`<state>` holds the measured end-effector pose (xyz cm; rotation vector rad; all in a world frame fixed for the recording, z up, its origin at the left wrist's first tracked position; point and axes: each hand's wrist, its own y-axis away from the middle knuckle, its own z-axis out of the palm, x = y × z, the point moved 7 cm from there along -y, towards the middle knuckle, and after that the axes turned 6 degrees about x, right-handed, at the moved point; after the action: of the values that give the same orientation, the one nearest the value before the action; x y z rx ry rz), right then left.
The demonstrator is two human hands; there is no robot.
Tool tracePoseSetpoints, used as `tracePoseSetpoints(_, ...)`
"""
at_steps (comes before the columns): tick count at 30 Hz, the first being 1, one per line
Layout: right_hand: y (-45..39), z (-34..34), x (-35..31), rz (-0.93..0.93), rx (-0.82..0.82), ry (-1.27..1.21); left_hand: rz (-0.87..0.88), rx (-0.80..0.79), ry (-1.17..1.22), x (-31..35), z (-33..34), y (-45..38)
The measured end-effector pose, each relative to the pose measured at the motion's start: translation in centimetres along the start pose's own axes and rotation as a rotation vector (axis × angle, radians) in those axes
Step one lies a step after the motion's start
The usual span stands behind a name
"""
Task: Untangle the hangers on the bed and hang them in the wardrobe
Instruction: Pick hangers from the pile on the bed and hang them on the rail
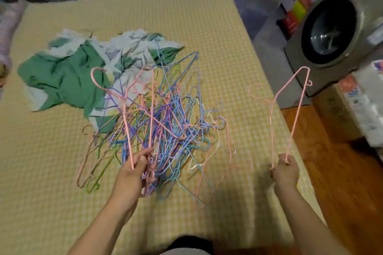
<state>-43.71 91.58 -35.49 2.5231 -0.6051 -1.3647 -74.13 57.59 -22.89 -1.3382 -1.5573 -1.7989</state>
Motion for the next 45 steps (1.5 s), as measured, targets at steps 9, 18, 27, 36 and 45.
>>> tracePoseSetpoints(9,13.7,-1.3,-1.0,-0.021,-0.257,-0.212,0.076,-0.175,-0.105,1.1,-1.7,3.7)
tracePoseSetpoints(18,31.2,-5.3,3.0,0.458,-0.416,-0.804,-0.054,-0.559,-0.220,-0.7,-4.6,5.0)
tracePoseSetpoints(27,53.1,-10.3,19.7,0.567,-0.094,-0.647,-0.233,-1.094,-0.547,-8.6,-11.2,12.7)
tracePoseSetpoints(36,72.1,-26.2,35.1,0.733,0.583,-0.573,0.009,-1.588,-1.140,-17.4,-10.1,29.9)
tracePoseSetpoints(45,89.4,-40.0,45.6,0.852,0.972,-0.546,0.062,-2.131,-1.214,-24.8,-12.1,60.3)
